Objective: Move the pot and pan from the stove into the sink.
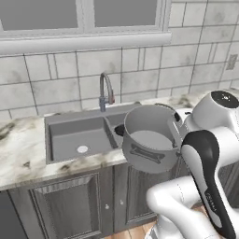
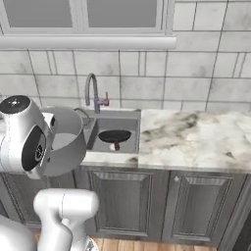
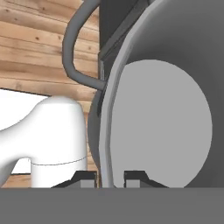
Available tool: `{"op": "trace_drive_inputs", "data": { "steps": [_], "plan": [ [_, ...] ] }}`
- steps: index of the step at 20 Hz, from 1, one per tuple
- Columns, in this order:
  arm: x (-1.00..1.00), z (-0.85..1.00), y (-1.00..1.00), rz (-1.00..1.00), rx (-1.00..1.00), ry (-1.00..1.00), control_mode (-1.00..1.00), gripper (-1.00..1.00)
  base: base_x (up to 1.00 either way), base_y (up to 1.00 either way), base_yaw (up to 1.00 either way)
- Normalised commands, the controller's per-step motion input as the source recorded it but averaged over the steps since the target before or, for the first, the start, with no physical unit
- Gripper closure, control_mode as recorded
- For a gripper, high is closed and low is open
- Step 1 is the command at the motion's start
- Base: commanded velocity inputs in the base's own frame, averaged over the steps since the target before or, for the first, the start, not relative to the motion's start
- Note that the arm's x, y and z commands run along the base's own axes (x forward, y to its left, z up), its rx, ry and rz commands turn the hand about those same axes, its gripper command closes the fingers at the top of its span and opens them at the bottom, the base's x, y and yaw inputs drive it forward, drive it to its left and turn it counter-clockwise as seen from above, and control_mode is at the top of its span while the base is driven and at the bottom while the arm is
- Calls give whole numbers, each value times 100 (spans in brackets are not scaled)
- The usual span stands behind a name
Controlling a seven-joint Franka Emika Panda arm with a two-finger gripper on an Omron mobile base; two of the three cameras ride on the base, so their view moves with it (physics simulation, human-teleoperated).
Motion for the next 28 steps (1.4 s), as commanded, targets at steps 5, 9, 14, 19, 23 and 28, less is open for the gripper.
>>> {"op": "trace_drive_inputs", "data": {
  "steps": [5,9,14,19,23,28],
  "plan": [
    [0,0,0,0,0,0,100,100,13,87,0],
    [0,0,0,0,0,0,100,100,2,33,0],
    [0,0,0,0,0,0,100,100,39,5,0],
    [0,0,0,0,0,0,100,100,82,17,-2],
    [3,0,2,-1,0,0,-100,100,51,16,-3],
    [13,-6,5,0,0,0,-100,100,0,0,0]
  ]
}}
